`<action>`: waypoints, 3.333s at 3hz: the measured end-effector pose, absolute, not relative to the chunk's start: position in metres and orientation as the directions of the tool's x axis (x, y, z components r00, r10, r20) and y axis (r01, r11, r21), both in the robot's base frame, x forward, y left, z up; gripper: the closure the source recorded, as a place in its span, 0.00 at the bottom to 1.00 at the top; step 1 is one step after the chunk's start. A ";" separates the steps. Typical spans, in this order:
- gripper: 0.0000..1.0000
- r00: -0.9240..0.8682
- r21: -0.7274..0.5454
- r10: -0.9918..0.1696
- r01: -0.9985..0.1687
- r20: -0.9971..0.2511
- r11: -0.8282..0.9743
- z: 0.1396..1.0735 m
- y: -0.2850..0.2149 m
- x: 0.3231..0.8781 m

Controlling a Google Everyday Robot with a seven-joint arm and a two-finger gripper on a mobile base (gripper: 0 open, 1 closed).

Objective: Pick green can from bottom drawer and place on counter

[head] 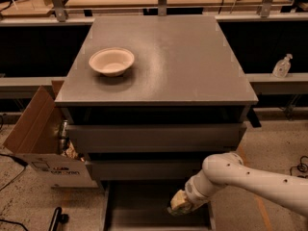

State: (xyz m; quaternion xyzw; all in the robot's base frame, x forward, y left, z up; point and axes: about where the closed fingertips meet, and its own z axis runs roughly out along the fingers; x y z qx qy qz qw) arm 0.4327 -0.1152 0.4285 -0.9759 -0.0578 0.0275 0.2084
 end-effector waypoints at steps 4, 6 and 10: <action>1.00 0.899 -0.332 0.411 0.438 0.153 -0.835 0.601 -0.131 0.421; 1.00 0.776 -0.119 0.628 0.630 0.063 -0.767 0.733 -0.127 0.426; 1.00 0.819 -0.069 0.547 0.564 0.171 -0.823 0.907 -0.088 0.566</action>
Offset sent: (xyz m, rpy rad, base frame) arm 0.0008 -0.0334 0.1376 0.0258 -0.2829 0.2037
